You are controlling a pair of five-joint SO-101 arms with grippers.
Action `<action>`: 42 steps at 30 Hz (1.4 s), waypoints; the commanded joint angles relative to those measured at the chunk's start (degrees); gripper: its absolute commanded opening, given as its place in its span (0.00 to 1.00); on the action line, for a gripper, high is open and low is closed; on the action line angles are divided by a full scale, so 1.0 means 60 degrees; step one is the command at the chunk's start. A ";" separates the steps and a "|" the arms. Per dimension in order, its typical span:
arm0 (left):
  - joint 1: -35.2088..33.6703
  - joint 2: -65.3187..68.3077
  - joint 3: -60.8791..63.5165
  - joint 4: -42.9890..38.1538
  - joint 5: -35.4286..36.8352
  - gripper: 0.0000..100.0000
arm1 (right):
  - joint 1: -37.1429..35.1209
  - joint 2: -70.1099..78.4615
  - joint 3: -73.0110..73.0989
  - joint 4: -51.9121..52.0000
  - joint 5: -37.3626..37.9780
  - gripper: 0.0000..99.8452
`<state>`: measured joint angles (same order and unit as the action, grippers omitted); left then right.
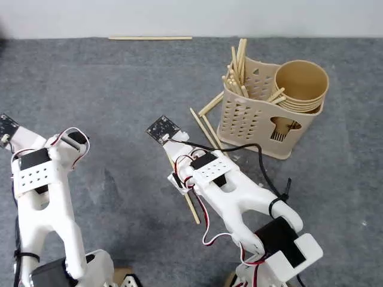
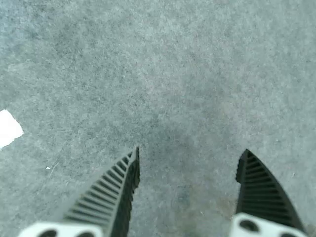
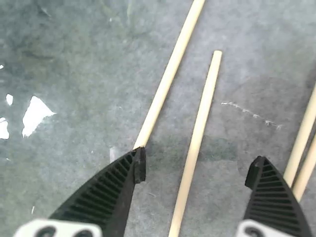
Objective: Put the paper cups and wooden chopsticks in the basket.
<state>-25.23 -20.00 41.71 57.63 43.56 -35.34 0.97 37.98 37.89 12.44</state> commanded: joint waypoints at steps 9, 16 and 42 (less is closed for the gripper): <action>-0.0029 -0.0440 -0.0095 -0.0176 -0.0059 0.30 | -0.1004 -0.0813 -0.0542 0.0359 -0.1172 0.33; -0.0029 -0.0440 -0.0095 -0.0176 -0.0059 0.30 | -0.1839 -0.0154 -0.0586 0.0359 -0.1524 0.33; -0.0029 -0.0440 -0.0095 -0.0176 -0.0059 0.30 | 0.0256 0.0007 -0.1011 0.0681 -0.0176 0.33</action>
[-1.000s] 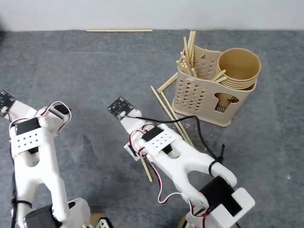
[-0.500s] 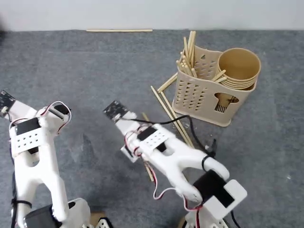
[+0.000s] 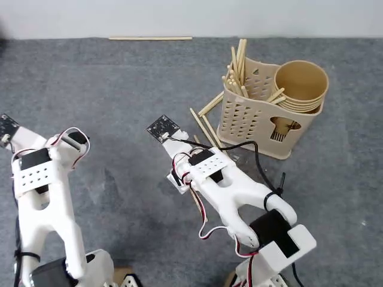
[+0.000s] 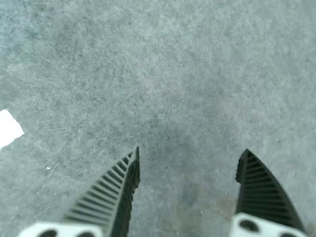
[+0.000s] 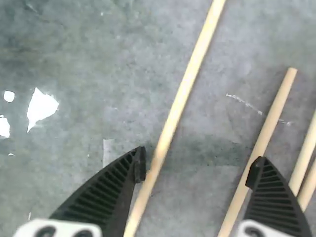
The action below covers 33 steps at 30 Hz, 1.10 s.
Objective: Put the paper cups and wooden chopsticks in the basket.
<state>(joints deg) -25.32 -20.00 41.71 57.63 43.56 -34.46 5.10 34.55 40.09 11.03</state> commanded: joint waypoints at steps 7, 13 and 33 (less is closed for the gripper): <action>-0.0015 -0.0440 -0.0095 -0.0176 -0.0059 0.30 | 0.0842 -0.1062 -0.0440 0.0681 0.0029 0.33; -0.0015 -0.0440 -0.0110 -0.0176 -0.0059 0.30 | 0.0549 -0.0330 -0.0440 0.0652 -0.0015 0.33; -0.0015 -0.0440 -0.0110 -0.0190 -0.0073 0.30 | -0.0418 0.0037 -0.2623 0.3128 -0.2593 0.33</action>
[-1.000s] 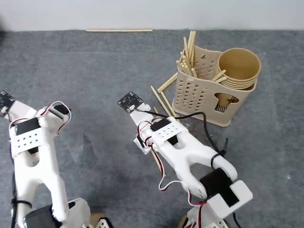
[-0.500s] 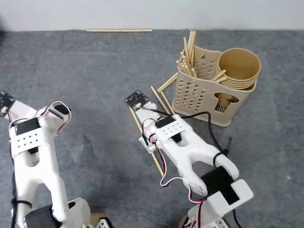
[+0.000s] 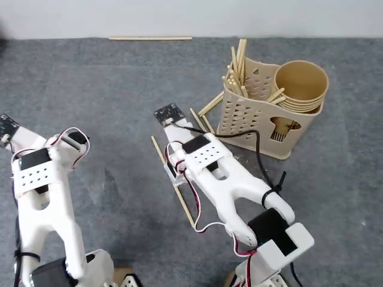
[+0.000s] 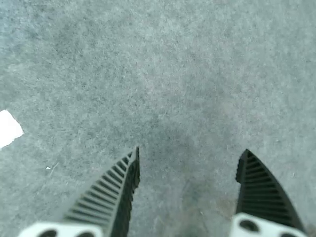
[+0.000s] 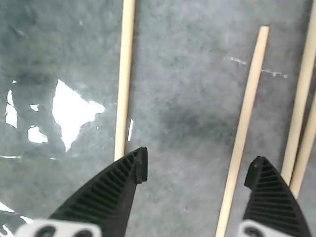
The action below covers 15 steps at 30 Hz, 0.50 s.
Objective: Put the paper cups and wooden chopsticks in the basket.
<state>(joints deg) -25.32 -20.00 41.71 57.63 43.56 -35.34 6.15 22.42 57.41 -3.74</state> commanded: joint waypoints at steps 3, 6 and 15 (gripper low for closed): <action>-0.0015 -0.0440 -0.0110 -0.0190 -0.0073 0.30 | -0.0886 -0.0139 -0.0601 0.0418 -0.0132 0.33; -0.0015 -0.0440 -0.0125 -0.0190 -0.0073 0.30 | -0.1531 -0.0125 -0.0571 0.0549 -0.0132 0.33; -0.0015 -0.0440 -0.0125 -0.0190 -0.0073 0.30 | -0.1092 0.0740 -0.0542 -0.0168 0.0850 0.33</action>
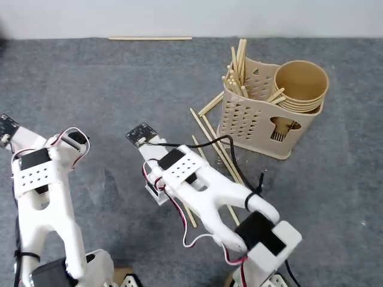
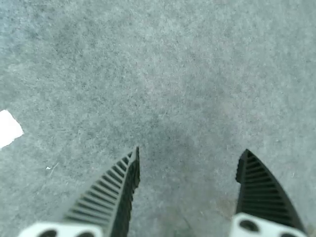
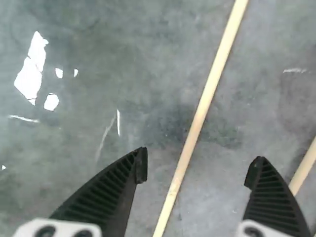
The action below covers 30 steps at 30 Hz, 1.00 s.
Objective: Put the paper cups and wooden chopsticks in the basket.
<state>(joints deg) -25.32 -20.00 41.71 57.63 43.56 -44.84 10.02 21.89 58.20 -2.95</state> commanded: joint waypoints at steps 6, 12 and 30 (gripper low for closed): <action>-0.0015 -0.0440 -0.0110 -0.0190 -0.0073 0.30 | 0.2073 0.0286 -0.0498 -0.0740 0.2242 0.33; -0.0015 -0.0440 -0.0110 -0.0190 -0.0073 0.30 | 0.2469 -0.0535 -0.0440 -0.0535 0.2388 0.33; -0.0015 -0.0440 -0.0110 -0.0190 -0.0073 0.30 | 0.3451 0.0974 -0.0645 -0.0696 0.2403 0.33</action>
<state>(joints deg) -25.32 -20.00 41.71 57.54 43.56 -24.79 14.86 20.40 54.59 10.86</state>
